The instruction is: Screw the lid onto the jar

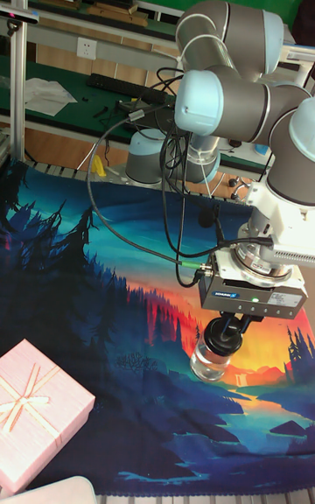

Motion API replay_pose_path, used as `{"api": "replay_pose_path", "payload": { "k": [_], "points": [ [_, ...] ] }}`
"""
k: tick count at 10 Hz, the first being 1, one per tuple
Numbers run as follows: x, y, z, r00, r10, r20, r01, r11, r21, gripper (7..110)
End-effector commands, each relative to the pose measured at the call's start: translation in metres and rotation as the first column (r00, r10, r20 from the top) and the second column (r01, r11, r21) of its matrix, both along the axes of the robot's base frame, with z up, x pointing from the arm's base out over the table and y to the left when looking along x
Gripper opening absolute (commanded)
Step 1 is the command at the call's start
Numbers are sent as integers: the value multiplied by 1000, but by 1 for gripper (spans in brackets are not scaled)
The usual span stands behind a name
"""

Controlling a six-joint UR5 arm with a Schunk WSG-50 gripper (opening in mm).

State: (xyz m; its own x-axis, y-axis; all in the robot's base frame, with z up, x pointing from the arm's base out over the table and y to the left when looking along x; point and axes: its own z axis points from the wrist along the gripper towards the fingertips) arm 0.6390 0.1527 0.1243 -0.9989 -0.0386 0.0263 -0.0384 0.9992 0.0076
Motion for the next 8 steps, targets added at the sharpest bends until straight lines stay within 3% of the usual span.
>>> {"api": "replay_pose_path", "payload": {
  "k": [1, 4, 8],
  "points": [
    [-10, 0, 5, 1000, 8, -6, -8, 1000, 4, 7],
    [-16, -1, 10, 1000, 14, -9, -14, 1000, 21, 7],
    [-11, -3, 0, 1000, 22, 9, -22, 1000, 21, 7]
  ]
}}
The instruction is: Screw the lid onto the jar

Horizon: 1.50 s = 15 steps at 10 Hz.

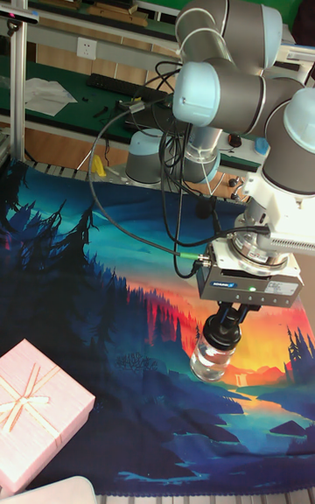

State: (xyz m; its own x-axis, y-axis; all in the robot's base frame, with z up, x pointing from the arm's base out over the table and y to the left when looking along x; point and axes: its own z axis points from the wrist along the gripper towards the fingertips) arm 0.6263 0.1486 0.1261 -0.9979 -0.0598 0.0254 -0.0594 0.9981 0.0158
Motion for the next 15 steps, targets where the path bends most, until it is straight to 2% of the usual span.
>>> {"api": "replay_pose_path", "payload": {
  "k": [1, 4, 6, 7, 8, 12, 15],
  "points": [
    [3, 2, 0, 1000, 1, 13, -1, 1000, 19, 7],
    [-1, 6, -1, 1000, 13, 1, -13, 999, 31, 7],
    [-9, 13, -2, 998, 58, -27, -56, 996, 71, 7],
    [-9, 9, -2, 998, 62, -28, -61, 997, 56, 7],
    [-8, 6, -1, 997, 67, -28, -65, 996, 53, 22],
    [-1, -1, 2, 997, 67, -30, -65, 997, 38, 22],
    [0, 7, -7, 998, 53, -19, -52, 997, 49, 22]
  ]
}}
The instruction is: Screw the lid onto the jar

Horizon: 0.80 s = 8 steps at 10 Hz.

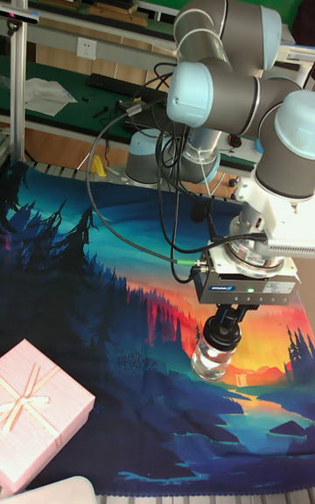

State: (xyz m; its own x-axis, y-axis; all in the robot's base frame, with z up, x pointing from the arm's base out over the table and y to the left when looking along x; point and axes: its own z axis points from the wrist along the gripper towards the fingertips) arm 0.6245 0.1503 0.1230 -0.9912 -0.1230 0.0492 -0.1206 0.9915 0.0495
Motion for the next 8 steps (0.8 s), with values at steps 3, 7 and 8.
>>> {"api": "replay_pose_path", "payload": {
  "k": [3, 7, 8],
  "points": [
    [1, 7, -1, 1000, -6, 3, 6, 1000, 20, 22],
    [-6, 12, -1, 1000, 16, -16, -15, 998, 54, 22],
    [-7, 13, -1, 999, 33, -20, -32, 997, 66, 44]
  ]
}}
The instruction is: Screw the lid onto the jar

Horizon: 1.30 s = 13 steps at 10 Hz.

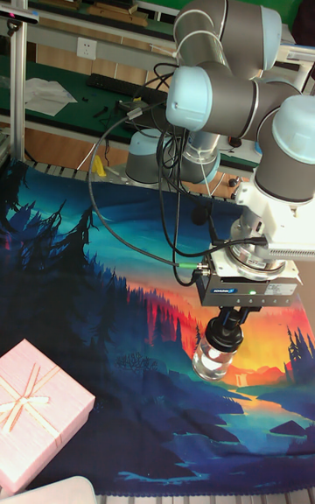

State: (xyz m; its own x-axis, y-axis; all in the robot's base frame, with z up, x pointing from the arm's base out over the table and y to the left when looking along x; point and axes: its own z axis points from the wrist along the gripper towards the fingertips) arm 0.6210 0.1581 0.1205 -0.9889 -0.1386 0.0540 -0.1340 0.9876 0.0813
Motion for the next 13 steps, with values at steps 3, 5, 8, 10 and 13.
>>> {"api": "replay_pose_path", "payload": {
  "k": [3, 5, 8, 10, 13],
  "points": [
    [-2, 4, 3, 999, 42, -13, -41, 999, 35, 66],
    [-1, -8, 5, 999, 51, -8, -52, 999, -18, 66],
    [8, -11, 20, 996, 89, 21, -88, 994, -70, 66],
    [5, 9, 29, 994, 104, 33, -103, 994, -31, 66],
    [6, 11, 29, 991, 125, 52, -122, 991, -57, 66]
  ]
}}
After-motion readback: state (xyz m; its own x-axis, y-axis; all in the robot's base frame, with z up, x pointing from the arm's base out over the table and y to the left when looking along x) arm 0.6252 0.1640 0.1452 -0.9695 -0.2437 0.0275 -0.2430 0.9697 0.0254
